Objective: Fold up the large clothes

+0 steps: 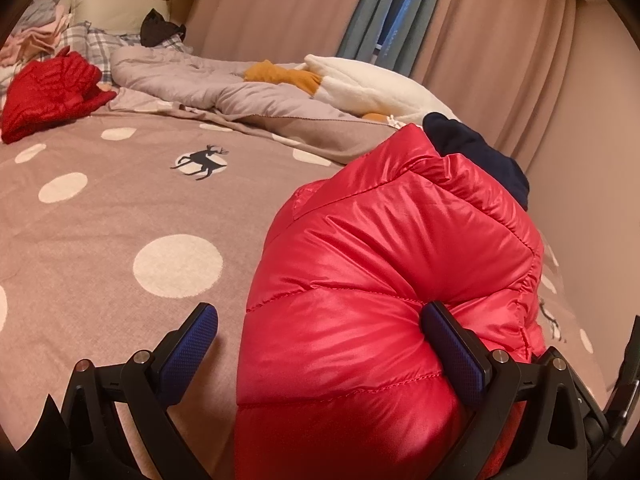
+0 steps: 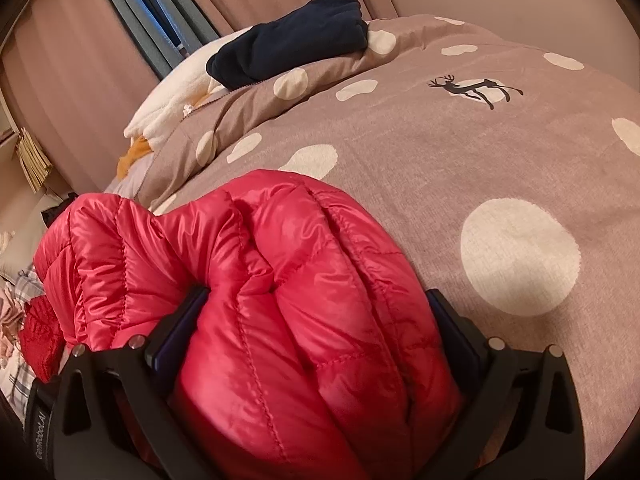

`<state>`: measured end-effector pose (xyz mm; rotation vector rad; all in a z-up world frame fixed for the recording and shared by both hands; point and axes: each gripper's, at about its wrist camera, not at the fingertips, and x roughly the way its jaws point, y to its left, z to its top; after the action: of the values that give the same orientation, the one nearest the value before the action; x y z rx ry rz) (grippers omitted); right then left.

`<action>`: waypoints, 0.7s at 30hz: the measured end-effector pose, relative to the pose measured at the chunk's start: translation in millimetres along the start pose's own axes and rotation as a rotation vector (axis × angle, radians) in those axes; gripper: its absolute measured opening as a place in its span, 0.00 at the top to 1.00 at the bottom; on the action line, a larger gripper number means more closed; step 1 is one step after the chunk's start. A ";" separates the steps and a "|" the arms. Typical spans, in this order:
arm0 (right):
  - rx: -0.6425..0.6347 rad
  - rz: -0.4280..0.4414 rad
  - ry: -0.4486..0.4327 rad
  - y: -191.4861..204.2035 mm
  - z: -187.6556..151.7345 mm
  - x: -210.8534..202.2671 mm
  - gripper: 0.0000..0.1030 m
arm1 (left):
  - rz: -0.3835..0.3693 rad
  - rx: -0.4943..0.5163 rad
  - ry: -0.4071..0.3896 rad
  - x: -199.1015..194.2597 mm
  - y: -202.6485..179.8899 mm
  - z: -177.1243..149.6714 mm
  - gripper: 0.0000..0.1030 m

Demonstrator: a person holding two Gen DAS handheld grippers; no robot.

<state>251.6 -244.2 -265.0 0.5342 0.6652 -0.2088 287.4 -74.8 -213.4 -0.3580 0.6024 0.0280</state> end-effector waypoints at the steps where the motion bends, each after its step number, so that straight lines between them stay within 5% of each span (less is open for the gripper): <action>1: -0.005 -0.006 -0.001 1.2 0.0 -0.2 0.01 | 0.005 0.003 -0.002 0.2 -0.3 -0.6 0.00; 9: 0.047 0.024 0.031 -0.8 6.4 -4.9 0.01 | -0.015 -0.018 0.038 -6.4 3.7 11.0 0.00; 14: 0.087 0.172 0.126 -17.1 16.3 -24.7 0.01 | -0.145 -0.131 0.144 -26.8 23.1 31.6 0.00; 17: 0.098 0.223 0.088 -29.3 21.6 -51.3 0.00 | -0.265 -0.172 0.139 -47.6 35.6 42.1 0.00; 21: 0.134 0.339 0.100 -45.5 23.1 -71.2 0.00 | -0.312 -0.189 0.109 -62.5 51.3 47.7 0.00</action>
<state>192.9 -293.8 -222.9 0.7805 0.6502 0.0934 255.5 -5.7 -158.5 -0.6371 0.6473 -0.2368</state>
